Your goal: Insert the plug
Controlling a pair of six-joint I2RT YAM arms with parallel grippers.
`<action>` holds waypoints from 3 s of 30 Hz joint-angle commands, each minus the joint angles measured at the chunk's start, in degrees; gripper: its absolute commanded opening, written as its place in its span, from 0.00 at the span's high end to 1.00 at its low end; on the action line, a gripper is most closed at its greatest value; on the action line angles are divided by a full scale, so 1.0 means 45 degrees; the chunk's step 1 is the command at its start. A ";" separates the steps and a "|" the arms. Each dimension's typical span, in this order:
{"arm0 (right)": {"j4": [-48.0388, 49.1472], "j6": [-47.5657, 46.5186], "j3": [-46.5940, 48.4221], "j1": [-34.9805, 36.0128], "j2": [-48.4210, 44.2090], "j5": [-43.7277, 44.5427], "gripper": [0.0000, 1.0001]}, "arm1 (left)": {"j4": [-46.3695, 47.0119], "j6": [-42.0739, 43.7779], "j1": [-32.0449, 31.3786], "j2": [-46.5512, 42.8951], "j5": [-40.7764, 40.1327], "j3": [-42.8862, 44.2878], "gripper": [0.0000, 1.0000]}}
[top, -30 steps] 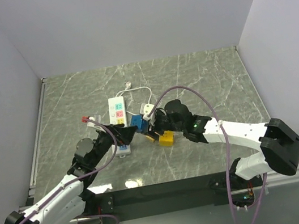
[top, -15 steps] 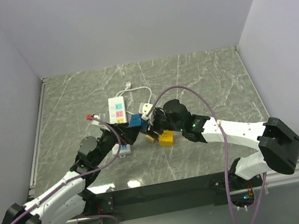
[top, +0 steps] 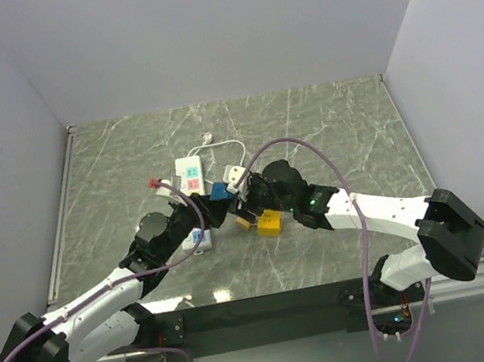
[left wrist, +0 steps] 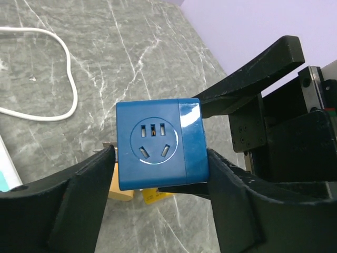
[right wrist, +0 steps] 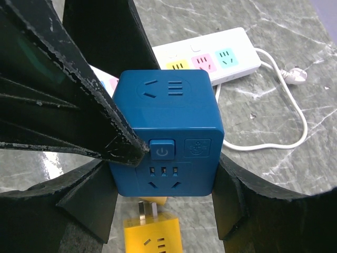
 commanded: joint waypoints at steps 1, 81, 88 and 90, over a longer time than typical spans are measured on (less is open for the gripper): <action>0.0612 -0.0203 0.0652 0.0198 -0.0174 -0.0095 1.00 | 0.0106 0.0205 -0.0156 0.0169 -0.0365 0.0572 0.29; 0.4891 0.1106 -0.2709 0.0257 -0.2870 -0.1930 0.18 | 0.3563 -0.3526 0.0117 -0.0807 0.3071 -0.1010 0.99; 0.4170 0.1106 -0.2025 0.0315 -0.2129 -0.2321 0.42 | 0.3680 -0.3526 0.0117 -0.0787 0.3130 -0.1088 0.99; 0.3992 0.1067 -0.1868 0.0335 -0.2011 -0.2438 0.68 | 0.3680 -0.3467 0.0136 -0.0748 0.3130 -0.1127 0.99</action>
